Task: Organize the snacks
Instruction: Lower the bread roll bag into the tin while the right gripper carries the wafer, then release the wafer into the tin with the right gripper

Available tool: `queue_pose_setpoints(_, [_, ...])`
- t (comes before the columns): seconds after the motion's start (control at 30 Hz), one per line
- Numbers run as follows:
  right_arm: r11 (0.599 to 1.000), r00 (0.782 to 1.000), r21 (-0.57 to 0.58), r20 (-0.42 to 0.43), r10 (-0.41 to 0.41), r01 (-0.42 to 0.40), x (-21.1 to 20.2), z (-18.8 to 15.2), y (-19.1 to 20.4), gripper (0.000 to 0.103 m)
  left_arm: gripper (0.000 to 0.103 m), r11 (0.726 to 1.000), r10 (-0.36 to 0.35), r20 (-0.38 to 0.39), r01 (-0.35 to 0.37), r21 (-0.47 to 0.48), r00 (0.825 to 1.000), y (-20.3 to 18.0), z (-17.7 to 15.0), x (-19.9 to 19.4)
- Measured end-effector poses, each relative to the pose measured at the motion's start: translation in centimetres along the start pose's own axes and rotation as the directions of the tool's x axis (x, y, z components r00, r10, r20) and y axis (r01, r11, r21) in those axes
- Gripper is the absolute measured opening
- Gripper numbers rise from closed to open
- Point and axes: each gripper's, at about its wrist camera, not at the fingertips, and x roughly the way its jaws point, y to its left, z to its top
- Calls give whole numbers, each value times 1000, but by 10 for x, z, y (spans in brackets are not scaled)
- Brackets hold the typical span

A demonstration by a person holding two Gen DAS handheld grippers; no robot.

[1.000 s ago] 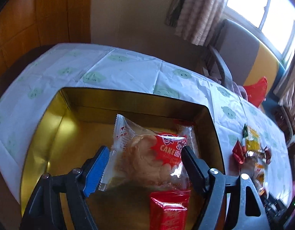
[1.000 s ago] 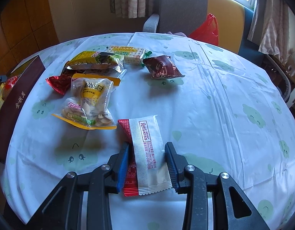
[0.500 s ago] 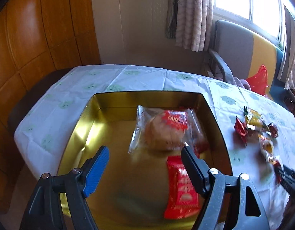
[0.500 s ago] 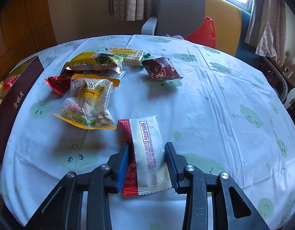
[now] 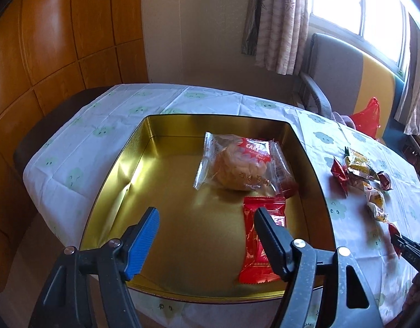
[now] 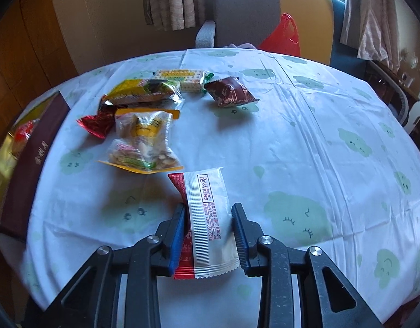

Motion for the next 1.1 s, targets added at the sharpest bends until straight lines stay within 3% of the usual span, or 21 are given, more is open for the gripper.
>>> queue_pose_setpoints(0.13, [997, 997, -18, 20, 74, -74, -18, 6, 20, 34, 73, 1000, 12, -7, -12, -10, 1000, 6, -3, 2])
queue_pose_setpoints(0.3, [973, 979, -117, 20, 204, -200, -36, 17, 73, 33, 73, 999, 29, -10, -29, -44, 1000, 18, -5, 3])
queue_pose_setpoints(0.47, [912, 939, -238, 1, 344, -334, -51, 25, 141, 34, 73, 996, 52, -3, -52, -66, 999, 31, -6, 3])
queue_pose_setpoints(0.6, [869, 907, -267, -55, 419, -417, -47, 30, 190, 34, 73, 996, 57, -5, -57, -70, 998, 36, -6, 4])
queue_pose_setpoints(0.83, [867, 916, -297, -90, 391, -400, -25, 29, 241, 36, 73, 996, 53, -10, -54, -65, 999, 36, -9, 7])
queue_pose_setpoints(1.1, [875, 938, -343, -61, 342, -341, -25, 15, 244, 38, 73, 997, 47, -17, -48, -55, 999, 34, -12, 11])
